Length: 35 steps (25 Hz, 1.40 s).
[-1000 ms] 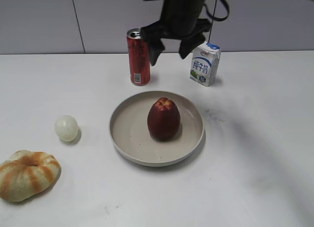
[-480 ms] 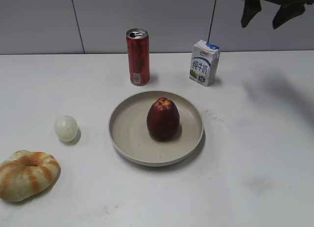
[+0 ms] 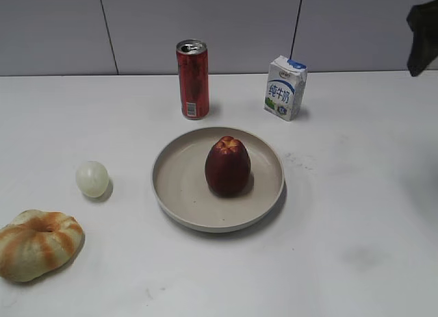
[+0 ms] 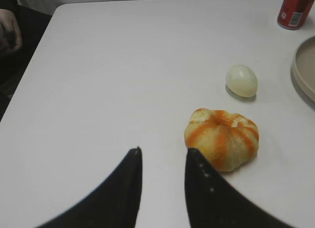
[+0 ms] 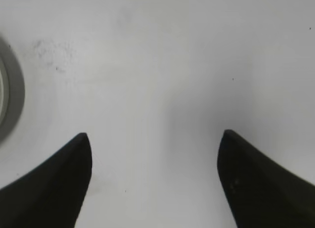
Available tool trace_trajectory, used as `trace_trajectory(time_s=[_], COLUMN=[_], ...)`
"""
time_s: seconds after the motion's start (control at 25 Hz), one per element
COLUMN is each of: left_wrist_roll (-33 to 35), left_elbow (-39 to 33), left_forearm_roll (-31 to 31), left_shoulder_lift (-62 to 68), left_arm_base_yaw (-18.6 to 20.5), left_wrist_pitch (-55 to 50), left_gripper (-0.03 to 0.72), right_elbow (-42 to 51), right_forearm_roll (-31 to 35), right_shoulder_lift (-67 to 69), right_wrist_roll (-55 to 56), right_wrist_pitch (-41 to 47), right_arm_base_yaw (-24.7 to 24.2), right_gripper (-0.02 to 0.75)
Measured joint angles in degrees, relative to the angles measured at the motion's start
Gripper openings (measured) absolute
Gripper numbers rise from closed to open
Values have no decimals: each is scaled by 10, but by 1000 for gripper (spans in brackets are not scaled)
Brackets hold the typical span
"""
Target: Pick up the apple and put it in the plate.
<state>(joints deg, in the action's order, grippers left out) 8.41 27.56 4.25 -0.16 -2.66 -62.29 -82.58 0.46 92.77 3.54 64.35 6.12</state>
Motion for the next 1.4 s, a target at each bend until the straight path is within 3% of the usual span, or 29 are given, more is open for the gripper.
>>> trace_trajectory(time_s=[0.36, 0.64, 1.04, 1.4], left_wrist_roll=[0, 0, 0, 0], left_elbow=[0, 0, 0, 0], left_forearm_roll=[0, 0, 0, 0], left_shoulder_lift=[0, 0, 0, 0], left_arm_base_yaw=[0, 0, 0, 0], left_wrist_pitch=[0, 0, 0, 0], left_gripper=[236, 236, 236, 236], right_elbow=[363, 533, 544, 528], right_forearm_roll=[0, 0, 8, 17], right_shoulder_lift=[-292, -493, -711, -796], right_wrist_roll=[0, -1, -1, -1], right_wrist_pitch=[-130, -160, -171, -75], right_arm_base_yaw=[0, 0, 0, 0], right_gripper=[594, 594, 593, 593])
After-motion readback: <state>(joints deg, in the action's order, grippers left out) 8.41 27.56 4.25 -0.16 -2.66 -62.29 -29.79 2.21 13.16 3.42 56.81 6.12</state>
